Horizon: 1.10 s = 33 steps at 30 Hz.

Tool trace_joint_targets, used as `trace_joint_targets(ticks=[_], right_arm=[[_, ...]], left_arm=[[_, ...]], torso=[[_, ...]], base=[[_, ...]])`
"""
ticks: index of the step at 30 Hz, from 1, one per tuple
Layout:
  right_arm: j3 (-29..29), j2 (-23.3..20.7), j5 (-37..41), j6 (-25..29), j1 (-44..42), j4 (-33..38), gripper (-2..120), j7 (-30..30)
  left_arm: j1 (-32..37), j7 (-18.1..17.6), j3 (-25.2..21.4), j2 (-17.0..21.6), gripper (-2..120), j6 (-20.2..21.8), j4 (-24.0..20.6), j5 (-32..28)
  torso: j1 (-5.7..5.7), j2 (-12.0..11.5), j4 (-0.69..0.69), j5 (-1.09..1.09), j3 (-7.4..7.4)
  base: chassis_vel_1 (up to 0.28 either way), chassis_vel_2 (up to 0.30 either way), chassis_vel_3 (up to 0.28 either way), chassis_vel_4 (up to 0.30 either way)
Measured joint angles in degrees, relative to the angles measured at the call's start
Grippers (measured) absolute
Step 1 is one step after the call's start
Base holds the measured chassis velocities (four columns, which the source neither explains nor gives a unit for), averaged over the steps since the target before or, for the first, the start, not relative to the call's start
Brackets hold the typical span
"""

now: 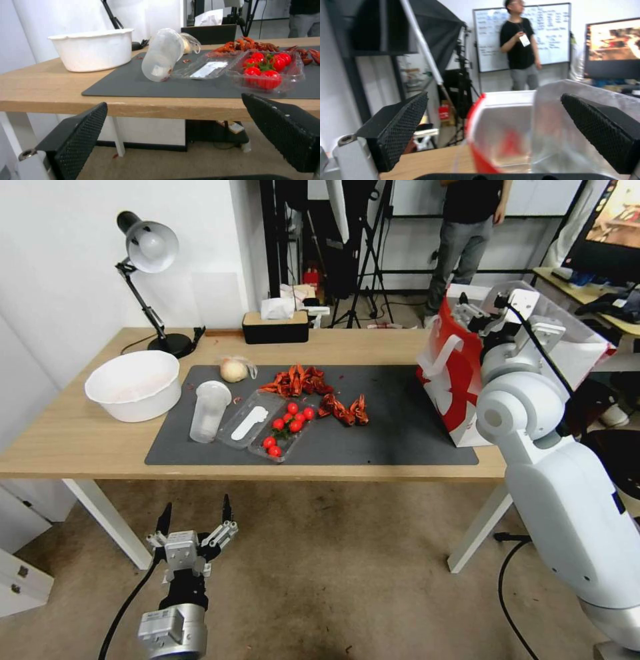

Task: Pick up the trash from the table and place it into the takeout bag.

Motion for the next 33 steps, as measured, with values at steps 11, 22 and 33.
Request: trace_joint_targets(ticks=[11,22,33], right_arm=[[0.91,-2.26,-3.93,8.12,-13.16,10.32,100,-10.11],[3.18,-0.94,-13.46,25.83,-32.81,12.29,100,-20.86],[2.54,4.71,-21.93,38.68,-48.72,6.71,100,-24.17]], left_arm=[[-0.15,-0.01,-0.11,0.09,100,-0.17,-0.06,-0.01],[0.02,0.01,-0.05,0.16,100,-0.92,0.13,-0.29],[-0.28,0.03,-0.06,0.96,100,-1.28,0.66,-0.86]], torso=[[0.0,0.0,0.0,0.01,0.0],[-0.01,0.0,0.0,0.0,0.0],[0.0,0.01,0.01,0.0,-0.01]], base=[[0.0,0.0,0.0,0.0],[0.0,0.0,0.0,0.0],[0.0,0.0,0.0,0.0]])
